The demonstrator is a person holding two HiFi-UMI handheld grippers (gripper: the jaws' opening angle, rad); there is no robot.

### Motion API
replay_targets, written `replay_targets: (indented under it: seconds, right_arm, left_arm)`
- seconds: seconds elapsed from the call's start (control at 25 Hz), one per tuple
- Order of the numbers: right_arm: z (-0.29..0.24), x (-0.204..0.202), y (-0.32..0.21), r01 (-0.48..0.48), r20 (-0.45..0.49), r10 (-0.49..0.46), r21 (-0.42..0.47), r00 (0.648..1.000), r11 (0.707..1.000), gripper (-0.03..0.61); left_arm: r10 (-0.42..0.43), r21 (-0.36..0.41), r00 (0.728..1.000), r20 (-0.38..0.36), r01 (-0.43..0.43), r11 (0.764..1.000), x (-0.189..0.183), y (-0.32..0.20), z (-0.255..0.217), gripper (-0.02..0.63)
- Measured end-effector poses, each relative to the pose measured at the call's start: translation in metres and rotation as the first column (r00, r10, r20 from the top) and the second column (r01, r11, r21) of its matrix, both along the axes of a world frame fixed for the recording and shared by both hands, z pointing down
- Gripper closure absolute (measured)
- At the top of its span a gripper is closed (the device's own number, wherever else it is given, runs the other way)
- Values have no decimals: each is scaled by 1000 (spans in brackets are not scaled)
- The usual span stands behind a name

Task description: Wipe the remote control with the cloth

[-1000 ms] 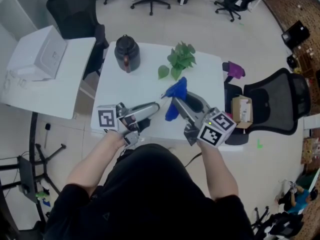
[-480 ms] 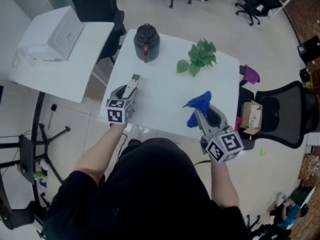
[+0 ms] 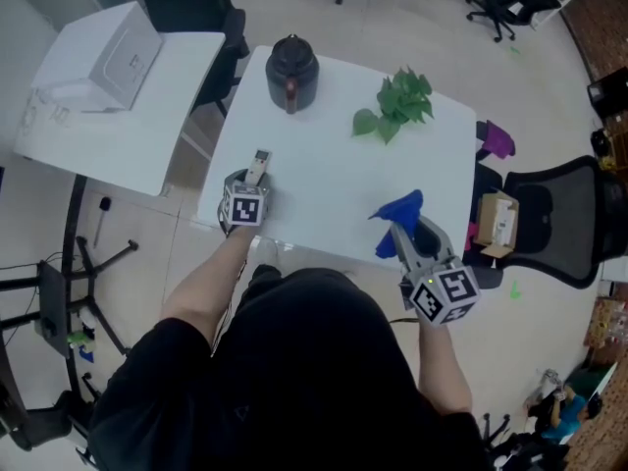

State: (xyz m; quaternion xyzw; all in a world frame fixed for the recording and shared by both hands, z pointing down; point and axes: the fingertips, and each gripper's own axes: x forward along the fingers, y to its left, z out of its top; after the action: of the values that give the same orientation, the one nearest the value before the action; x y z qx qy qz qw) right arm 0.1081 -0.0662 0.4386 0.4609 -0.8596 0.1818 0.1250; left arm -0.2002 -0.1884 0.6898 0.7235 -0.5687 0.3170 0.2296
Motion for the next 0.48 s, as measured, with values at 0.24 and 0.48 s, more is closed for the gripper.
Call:
replay_targets:
  seconds: [0.24,0.48]
  right_arm:
    - [-2,-2,-2,3,-4,-3,5,1000,1000,460]
    - [4,0,-6,-18,-31,18,-11,999,1000,460]
  left_arm:
    - [24,-44,999,27,-23,999,9,4,11,411]
    - [21,-56,999,26,-19,998,8,8,13,389]
